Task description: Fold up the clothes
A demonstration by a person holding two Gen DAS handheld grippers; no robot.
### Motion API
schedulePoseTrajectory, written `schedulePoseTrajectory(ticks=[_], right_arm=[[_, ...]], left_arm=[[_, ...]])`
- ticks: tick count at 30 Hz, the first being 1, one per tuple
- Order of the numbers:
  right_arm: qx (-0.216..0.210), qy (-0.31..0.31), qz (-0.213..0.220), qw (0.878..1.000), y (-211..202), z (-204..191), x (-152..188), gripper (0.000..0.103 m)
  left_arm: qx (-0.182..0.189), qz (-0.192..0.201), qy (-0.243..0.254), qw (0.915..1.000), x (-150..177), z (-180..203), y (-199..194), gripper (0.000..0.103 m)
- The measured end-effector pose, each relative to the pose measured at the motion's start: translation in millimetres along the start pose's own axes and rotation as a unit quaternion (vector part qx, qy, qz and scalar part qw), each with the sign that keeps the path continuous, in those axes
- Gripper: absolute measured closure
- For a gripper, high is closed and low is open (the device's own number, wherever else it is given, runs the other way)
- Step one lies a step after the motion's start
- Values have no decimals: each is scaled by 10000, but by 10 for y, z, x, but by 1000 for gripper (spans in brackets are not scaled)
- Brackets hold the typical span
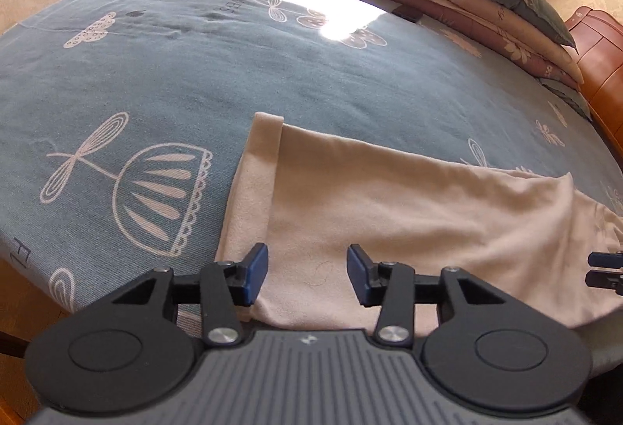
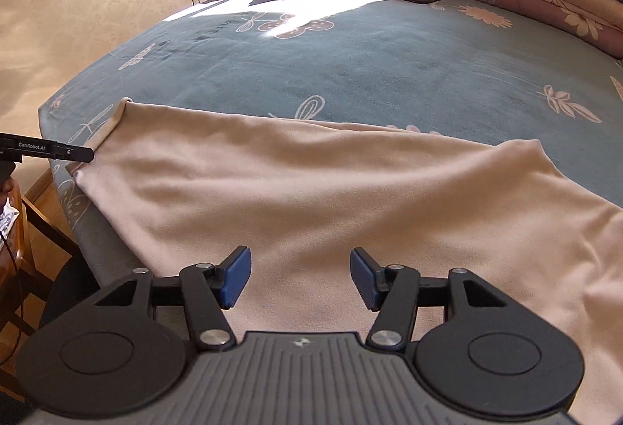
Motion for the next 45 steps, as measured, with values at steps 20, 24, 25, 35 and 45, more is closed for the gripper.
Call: schedulePoseTrajectory(ticks=[20,24,25,35,45], right_arm=[[-581,787,752,9924,-87,428,209,0],[-327,935,919,9908,-198,660,185,0],[-273,965,942,9905,-213,711,185,0],[-94,919,1153,9890,-206,874,163,0],[-260,1085,1253,9858,-200,941,253,0]], left_arm=[[2422,-253,1655,9557,-257,2291,767,38],[2152,-163,1437,9658,-404,2201,1002,54],[2125,-118,1370,9674,-449,2167,1035,54],[1657,1242,3904,8971,-501,2551,755,63],[1896,313,4036,8945,-649,2568,1047,81]])
Point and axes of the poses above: each gripper's, at about its wrist camera, not at the fingertips, and y roughly the way its jaws point, z to its right, x to its underside, the point moved 5 cm from there along y, roughly the way its jaws point, and after that the axes turned 13 degrees about -x, right-handed, at the moved point
